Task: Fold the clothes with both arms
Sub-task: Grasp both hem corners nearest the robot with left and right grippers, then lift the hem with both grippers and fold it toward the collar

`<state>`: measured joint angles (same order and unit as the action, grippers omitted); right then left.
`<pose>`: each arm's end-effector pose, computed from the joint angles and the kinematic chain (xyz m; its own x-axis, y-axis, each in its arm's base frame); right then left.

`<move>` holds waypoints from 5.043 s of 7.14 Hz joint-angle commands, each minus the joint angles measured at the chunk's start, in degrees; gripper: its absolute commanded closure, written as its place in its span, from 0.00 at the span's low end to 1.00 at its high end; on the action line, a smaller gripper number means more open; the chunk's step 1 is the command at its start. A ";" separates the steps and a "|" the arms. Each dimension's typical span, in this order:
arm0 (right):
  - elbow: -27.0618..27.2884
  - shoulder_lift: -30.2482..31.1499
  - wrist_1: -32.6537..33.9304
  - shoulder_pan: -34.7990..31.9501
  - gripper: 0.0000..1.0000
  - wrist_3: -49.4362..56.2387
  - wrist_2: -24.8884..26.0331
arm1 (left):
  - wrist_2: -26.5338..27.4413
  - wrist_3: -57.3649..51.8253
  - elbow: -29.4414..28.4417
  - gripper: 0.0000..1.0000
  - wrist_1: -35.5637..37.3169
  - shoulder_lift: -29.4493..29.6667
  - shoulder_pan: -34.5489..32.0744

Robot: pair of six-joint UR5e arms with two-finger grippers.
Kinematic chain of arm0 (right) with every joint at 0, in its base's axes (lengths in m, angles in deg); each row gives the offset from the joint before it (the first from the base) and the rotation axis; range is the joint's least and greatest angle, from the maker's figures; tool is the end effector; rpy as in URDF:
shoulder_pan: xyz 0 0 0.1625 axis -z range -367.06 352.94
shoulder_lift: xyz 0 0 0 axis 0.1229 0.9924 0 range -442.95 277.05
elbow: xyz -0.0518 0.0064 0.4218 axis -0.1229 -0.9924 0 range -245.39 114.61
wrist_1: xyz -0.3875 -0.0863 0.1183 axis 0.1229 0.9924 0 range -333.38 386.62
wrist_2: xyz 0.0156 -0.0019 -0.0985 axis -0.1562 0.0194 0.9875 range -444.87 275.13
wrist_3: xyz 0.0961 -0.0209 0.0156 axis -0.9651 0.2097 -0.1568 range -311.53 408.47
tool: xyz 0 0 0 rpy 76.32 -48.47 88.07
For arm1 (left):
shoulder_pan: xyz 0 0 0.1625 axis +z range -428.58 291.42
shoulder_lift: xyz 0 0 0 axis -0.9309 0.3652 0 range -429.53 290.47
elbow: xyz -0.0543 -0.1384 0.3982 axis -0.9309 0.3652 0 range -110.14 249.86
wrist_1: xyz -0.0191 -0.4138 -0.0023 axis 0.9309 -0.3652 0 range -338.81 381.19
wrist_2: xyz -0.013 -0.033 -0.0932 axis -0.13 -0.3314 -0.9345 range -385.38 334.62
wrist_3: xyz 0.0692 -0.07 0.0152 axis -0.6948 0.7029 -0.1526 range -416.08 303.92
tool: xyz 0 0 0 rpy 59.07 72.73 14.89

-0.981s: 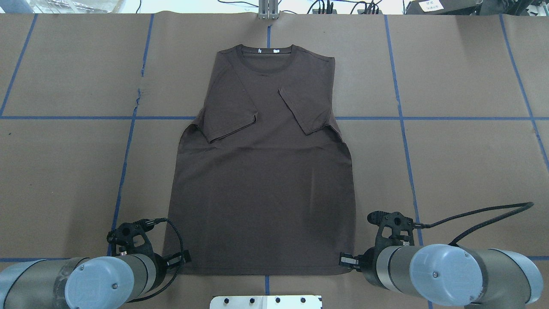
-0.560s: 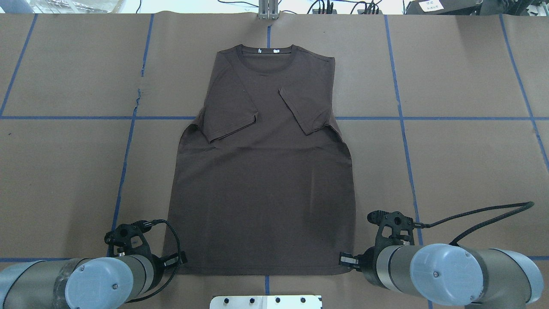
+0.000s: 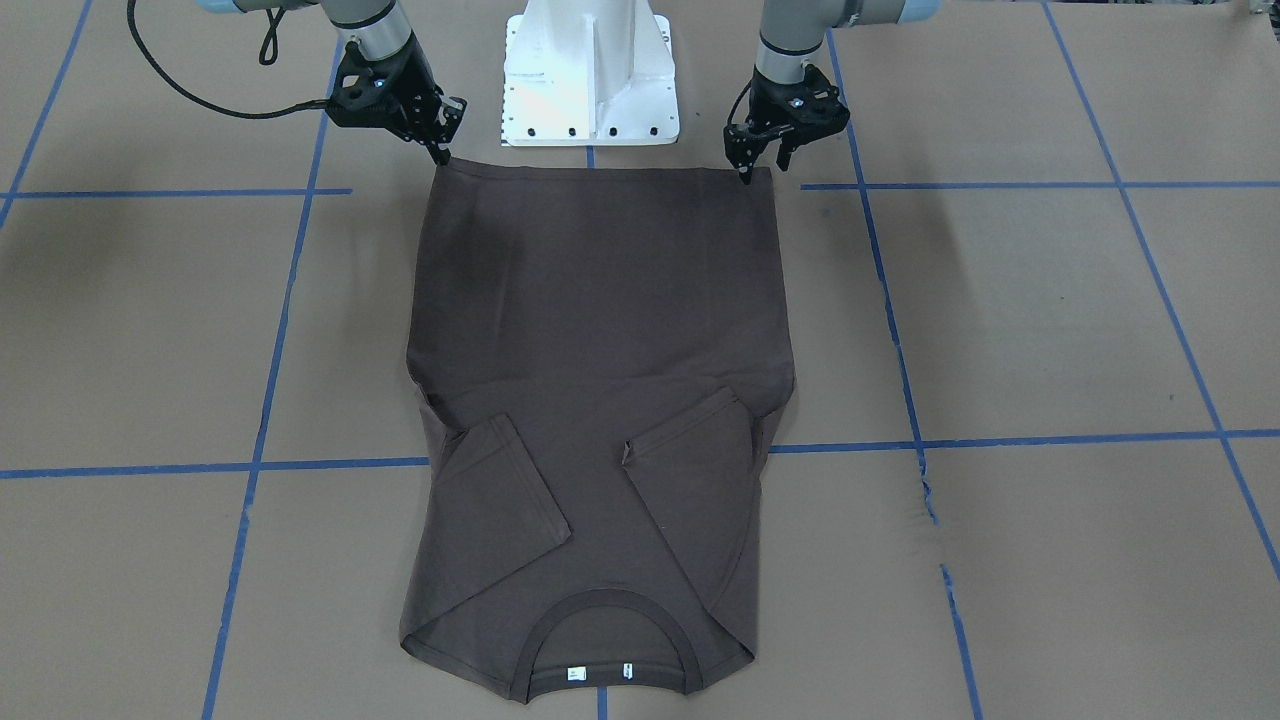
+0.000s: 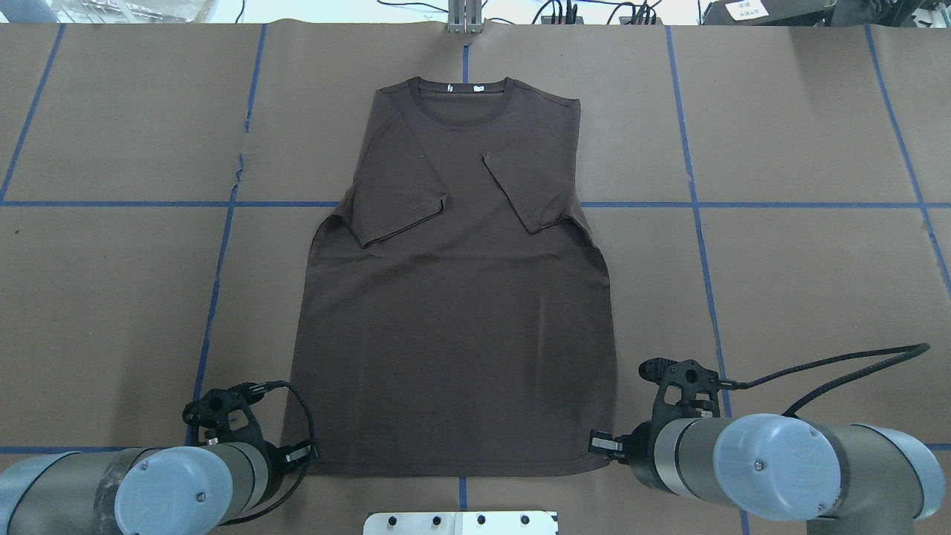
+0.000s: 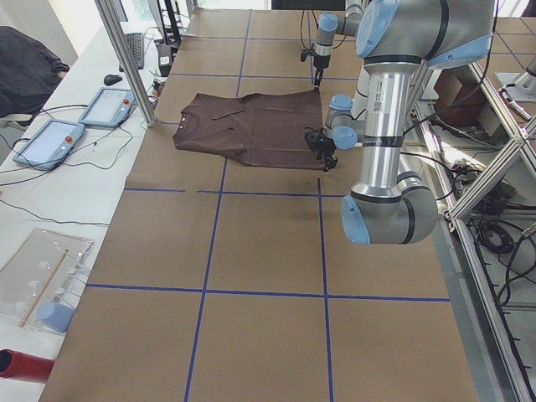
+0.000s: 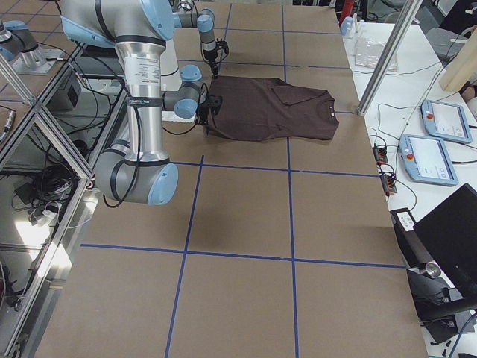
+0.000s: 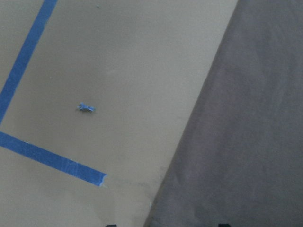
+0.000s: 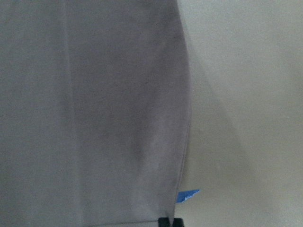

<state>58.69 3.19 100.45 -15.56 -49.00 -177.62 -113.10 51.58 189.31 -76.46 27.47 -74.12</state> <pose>-0.4528 -0.1975 0.3229 0.5607 0.2152 0.7995 -0.1837 0.9739 -0.1333 0.4925 -0.1857 0.3535 0.6435 -0.3669 -0.6717 0.3350 0.9241 -0.1838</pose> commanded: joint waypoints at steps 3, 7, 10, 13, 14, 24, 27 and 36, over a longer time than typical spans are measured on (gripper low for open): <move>0.03 0.09 0.00 -0.99 1.00 0.00 -0.49 | 0.00 0.01 0.00 0.50 -0.09 0.03 0.09; 0.38 0.26 0.09 -1.51 1.00 0.00 -1.11 | 0.00 0.18 -0.01 0.66 0.00 0.04 0.09; 0.38 0.26 0.09 -1.78 1.00 0.00 -1.28 | -0.09 1.24 -0.09 1.00 0.00 0.21 0.09; 0.38 0.26 0.09 -1.78 1.00 0.00 -1.37 | -0.44 1.15 0.08 0.40 -0.09 0.12 0.00; 0.38 0.26 0.09 -1.87 1.00 0.00 -1.37 | -0.27 1.32 0.34 0.31 -0.35 -0.05 -0.08; 0.38 0.44 0.09 -2.40 1.00 0.00 -1.46 | 0.00 3.79 -1.05 0.01 -1.76 -0.23 0.09; 0.38 0.44 0.09 -2.31 1.00 0.00 -1.46 | -0.09 4.05 -0.97 0.16 -1.76 0.30 0.18; 0.90 0.70 0.09 -3.36 1.00 0.00 -3.47 | -0.62 3.96 4.53 1.00 -0.71 0.30 -0.17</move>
<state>59.24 3.76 100.53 -18.33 -49.00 -179.88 -113.42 55.81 190.57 -77.91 28.08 -74.14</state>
